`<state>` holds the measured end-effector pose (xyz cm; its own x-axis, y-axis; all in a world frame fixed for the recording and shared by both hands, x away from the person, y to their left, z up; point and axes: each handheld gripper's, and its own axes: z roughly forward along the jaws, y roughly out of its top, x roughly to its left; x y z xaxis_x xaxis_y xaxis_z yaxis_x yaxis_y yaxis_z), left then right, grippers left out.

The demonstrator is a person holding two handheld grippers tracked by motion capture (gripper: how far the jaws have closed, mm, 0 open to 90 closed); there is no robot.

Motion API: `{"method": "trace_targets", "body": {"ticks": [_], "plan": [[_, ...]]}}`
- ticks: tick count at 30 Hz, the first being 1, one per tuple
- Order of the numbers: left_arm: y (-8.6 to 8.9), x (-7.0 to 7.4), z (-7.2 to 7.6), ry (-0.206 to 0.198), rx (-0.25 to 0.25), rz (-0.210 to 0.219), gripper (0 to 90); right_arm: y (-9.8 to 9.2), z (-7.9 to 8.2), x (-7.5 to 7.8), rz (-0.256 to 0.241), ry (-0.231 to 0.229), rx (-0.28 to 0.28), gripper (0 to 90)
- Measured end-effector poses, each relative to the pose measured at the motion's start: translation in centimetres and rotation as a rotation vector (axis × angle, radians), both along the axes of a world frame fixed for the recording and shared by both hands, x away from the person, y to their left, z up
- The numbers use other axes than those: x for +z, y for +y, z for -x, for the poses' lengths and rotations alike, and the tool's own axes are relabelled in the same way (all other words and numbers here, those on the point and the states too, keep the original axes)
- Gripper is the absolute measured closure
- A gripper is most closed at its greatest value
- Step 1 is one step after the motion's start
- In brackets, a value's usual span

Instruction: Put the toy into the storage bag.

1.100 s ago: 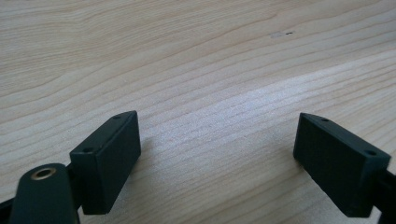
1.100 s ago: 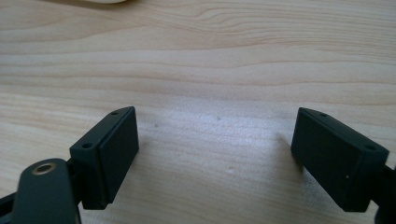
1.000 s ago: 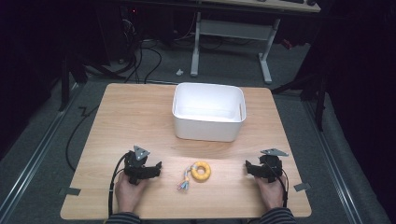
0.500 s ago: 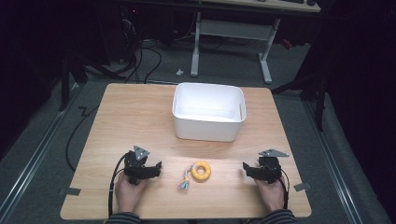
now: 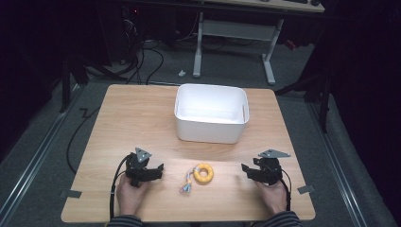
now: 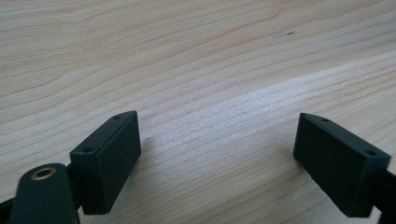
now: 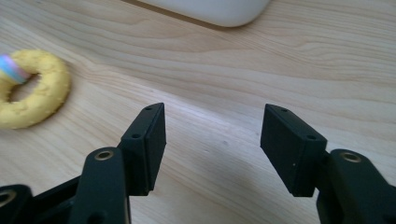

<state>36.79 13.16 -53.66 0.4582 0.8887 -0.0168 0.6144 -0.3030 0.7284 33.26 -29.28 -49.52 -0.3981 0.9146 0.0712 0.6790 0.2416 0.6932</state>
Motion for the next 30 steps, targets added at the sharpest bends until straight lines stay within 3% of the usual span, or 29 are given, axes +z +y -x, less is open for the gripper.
{"method": "trace_targets", "body": {"ticks": [10, 16, 30], "plan": [[0.0, 0.0, 0.0, 0.000, -0.001, 0.000, 15.1, 1.4, -0.5, 1.1, -0.030, 0.010, 0.053, 42.9], [0.0, 0.0, 0.0, 0.002, -0.002, 0.000, 15.1, 2.4, -0.5, 1.9, -0.017, -0.013, 0.089, 42.5], [0.0, 0.0, 0.0, 0.002, -0.002, 0.000, 15.1, 5.5, -1.4, 2.8, -0.010, -0.007, 0.170, 43.0]]}}
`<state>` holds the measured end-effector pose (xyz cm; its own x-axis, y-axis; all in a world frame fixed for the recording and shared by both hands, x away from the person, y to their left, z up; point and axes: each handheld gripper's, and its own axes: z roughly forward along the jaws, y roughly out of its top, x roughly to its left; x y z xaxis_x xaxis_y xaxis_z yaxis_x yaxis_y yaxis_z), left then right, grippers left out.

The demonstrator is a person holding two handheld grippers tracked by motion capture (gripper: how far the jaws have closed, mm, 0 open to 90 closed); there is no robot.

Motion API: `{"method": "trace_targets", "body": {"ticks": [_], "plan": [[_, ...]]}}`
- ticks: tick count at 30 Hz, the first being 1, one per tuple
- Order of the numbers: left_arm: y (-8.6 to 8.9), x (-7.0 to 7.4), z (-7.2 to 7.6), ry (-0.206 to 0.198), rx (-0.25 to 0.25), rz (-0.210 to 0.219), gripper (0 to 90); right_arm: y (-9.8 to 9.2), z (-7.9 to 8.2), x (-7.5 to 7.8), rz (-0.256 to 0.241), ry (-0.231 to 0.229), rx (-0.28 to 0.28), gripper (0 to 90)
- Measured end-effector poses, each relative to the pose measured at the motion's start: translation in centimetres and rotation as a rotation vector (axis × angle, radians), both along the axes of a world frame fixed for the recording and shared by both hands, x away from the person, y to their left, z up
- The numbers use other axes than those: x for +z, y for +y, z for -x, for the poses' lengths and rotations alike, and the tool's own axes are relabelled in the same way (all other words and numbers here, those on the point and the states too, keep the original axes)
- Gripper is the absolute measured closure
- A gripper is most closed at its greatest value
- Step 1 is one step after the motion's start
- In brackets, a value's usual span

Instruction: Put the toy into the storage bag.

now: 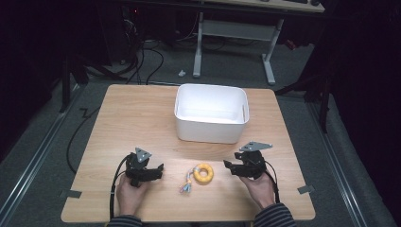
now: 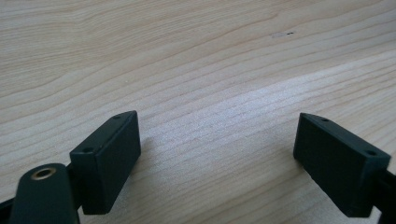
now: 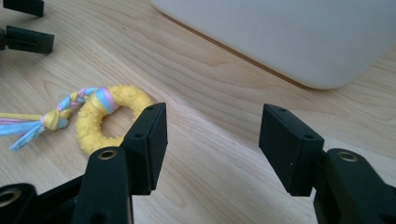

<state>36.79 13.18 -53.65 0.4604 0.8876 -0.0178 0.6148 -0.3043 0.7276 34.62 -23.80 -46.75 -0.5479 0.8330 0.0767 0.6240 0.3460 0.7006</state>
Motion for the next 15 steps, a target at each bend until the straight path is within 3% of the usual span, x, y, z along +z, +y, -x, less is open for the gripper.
{"method": "trace_targets", "body": {"ticks": [9, 15], "plan": [[0.0, 0.0, 0.0, 0.000, 0.000, 0.000, 15.1, 1.9, -0.1, 0.0, 0.000, 0.014, 0.062, 45.3], [0.0, 0.0, 0.0, 0.000, 0.000, 0.000, 15.1, 2.9, -0.5, -0.6, 0.015, 0.051, 0.099, 49.0]]}}
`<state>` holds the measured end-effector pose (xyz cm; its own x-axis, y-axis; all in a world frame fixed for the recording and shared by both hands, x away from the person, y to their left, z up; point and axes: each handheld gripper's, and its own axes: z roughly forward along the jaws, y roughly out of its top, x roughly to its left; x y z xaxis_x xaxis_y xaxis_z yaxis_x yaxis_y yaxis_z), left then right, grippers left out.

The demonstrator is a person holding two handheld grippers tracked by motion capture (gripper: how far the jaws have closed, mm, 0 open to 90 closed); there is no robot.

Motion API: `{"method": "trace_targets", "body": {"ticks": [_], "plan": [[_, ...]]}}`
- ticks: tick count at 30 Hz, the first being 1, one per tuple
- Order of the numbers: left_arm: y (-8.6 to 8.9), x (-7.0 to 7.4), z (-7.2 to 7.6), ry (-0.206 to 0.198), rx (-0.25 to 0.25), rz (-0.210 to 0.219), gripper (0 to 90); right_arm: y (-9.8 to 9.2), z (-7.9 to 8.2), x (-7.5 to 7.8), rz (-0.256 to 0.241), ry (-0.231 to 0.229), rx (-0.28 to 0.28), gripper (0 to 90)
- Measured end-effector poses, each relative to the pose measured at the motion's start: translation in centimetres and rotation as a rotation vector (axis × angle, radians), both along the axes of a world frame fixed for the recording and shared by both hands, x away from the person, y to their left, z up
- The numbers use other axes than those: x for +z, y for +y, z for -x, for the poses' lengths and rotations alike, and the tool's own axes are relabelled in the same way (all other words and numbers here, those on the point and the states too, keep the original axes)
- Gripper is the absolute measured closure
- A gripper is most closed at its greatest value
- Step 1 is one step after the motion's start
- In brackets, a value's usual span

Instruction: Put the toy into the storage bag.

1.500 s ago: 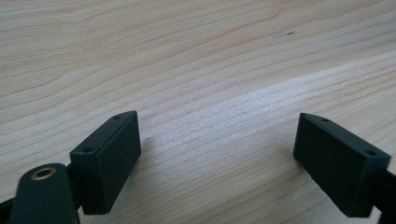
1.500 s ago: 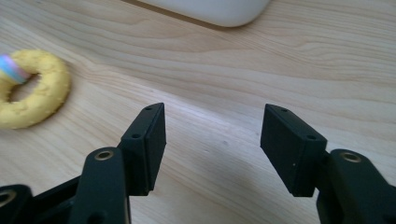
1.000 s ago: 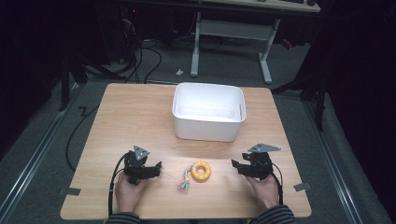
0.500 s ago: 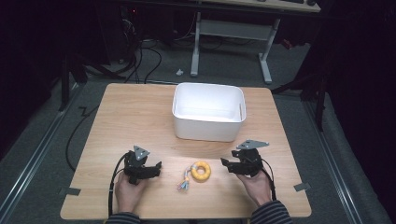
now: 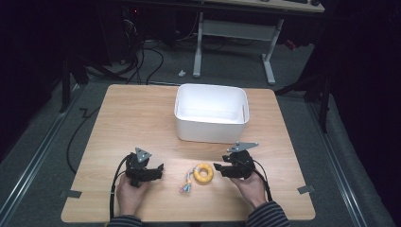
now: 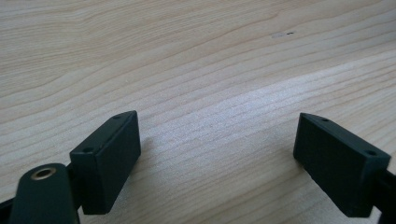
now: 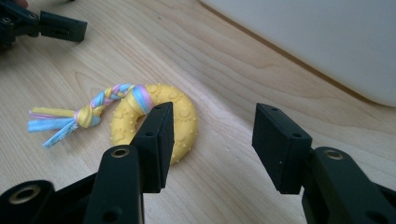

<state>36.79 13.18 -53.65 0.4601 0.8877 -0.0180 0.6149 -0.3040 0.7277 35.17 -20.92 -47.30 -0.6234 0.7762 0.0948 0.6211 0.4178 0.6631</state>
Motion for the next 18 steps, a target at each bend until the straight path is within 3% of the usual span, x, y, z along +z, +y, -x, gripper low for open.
{"method": "trace_targets", "body": {"ticks": [14, 18], "plan": [[-0.1, 0.0, -0.1, -0.001, 0.010, -0.001, 15.1, 1.9, -0.6, -1.1, 0.026, 0.045, 0.056, 53.3], [-0.1, 0.0, -0.1, -0.001, 0.012, -0.001, 15.1, 2.9, -1.0, -1.7, 0.051, 0.080, 0.074, 54.1]]}}
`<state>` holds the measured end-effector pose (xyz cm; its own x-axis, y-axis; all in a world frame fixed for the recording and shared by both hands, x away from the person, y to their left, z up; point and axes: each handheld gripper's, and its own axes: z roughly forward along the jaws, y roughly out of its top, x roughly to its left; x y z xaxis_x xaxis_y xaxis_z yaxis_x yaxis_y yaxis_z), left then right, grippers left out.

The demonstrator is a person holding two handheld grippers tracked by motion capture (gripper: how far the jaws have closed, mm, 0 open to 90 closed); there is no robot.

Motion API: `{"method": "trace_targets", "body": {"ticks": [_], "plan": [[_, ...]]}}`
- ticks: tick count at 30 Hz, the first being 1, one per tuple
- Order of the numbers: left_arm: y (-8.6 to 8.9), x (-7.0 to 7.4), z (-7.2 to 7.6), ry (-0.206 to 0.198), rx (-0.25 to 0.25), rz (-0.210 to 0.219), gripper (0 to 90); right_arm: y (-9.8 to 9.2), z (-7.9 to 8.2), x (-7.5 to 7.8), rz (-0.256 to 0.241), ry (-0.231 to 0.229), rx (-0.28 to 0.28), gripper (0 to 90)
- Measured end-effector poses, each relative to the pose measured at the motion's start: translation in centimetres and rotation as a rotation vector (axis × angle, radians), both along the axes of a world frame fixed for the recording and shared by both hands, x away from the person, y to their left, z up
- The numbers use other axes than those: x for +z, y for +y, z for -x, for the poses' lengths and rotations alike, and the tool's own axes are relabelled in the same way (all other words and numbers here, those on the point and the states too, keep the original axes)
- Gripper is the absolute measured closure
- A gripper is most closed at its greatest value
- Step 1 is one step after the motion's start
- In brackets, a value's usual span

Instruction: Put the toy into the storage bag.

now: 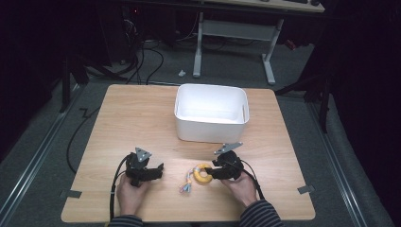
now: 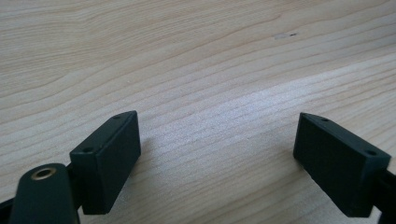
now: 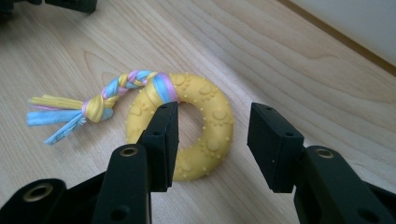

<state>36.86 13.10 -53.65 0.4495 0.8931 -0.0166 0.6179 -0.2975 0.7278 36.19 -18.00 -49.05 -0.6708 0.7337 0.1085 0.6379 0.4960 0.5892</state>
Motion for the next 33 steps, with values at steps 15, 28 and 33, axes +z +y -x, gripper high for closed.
{"method": "trace_targets", "body": {"ticks": [15, 28, 33], "plan": [[0.0, 0.0, 0.0, -0.001, 0.000, 0.000, 15.1, 1.3, -0.8, -1.2, 0.086, 0.042, -0.007, 54.8], [0.0, 0.0, -0.1, 0.000, 0.003, 0.001, 15.1, 1.4, -1.0, -1.5, 0.079, 0.070, -0.015, 63.8], [0.0, 0.0, 0.0, 0.000, 0.000, 0.000, 15.0, 1.4, -0.8, -1.7, 0.076, 0.039, -0.007, 66.2]]}}
